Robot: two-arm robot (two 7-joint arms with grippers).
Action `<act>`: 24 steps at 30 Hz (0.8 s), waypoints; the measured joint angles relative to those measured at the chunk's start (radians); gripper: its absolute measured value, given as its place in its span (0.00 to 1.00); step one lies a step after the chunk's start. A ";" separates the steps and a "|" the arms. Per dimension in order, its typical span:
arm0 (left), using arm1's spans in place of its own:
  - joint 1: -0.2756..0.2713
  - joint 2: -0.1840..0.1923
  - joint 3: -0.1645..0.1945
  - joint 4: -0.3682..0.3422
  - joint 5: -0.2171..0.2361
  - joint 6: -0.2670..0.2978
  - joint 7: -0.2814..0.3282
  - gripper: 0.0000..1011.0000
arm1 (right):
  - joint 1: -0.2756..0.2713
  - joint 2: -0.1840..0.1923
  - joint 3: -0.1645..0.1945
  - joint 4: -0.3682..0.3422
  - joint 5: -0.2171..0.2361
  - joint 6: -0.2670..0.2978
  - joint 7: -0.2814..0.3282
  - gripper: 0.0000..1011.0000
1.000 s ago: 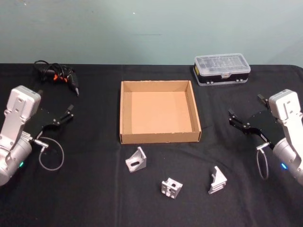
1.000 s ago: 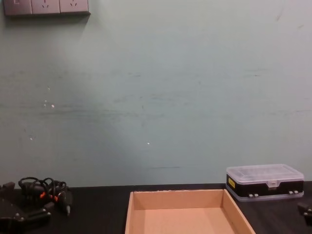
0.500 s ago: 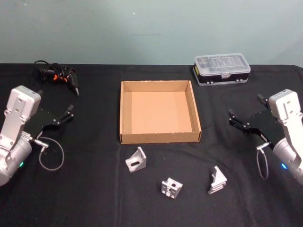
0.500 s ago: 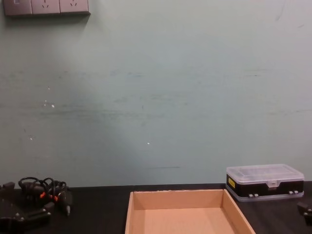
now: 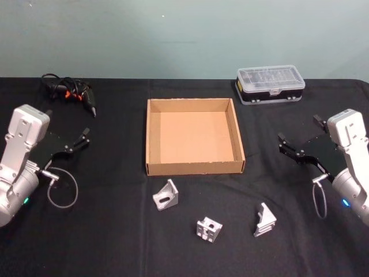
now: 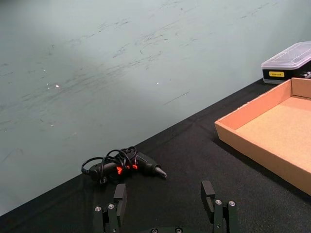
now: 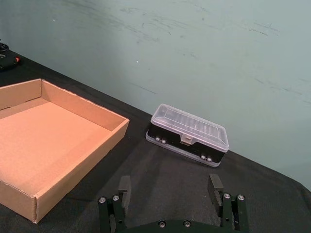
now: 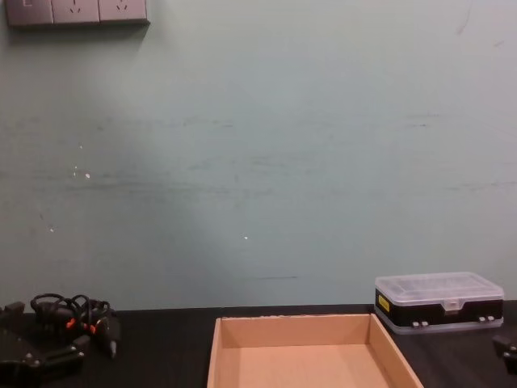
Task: Use one hand to pick up the angle iron from the table and place it into the box.
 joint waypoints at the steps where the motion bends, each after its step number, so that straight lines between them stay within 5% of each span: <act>1: 0.000 0.000 0.000 0.000 0.000 0.000 0.000 0.99 | 0.000 0.000 0.000 0.000 0.000 0.000 0.000 0.99; 13: 0.000 0.000 0.000 0.000 0.000 0.000 0.000 0.99 | 0.000 0.000 0.000 0.000 0.000 0.000 0.000 0.99; 24: 0.000 0.000 0.000 0.000 0.000 0.000 0.000 0.99 | -0.045 0.010 0.056 -0.065 0.044 0.032 0.054 0.99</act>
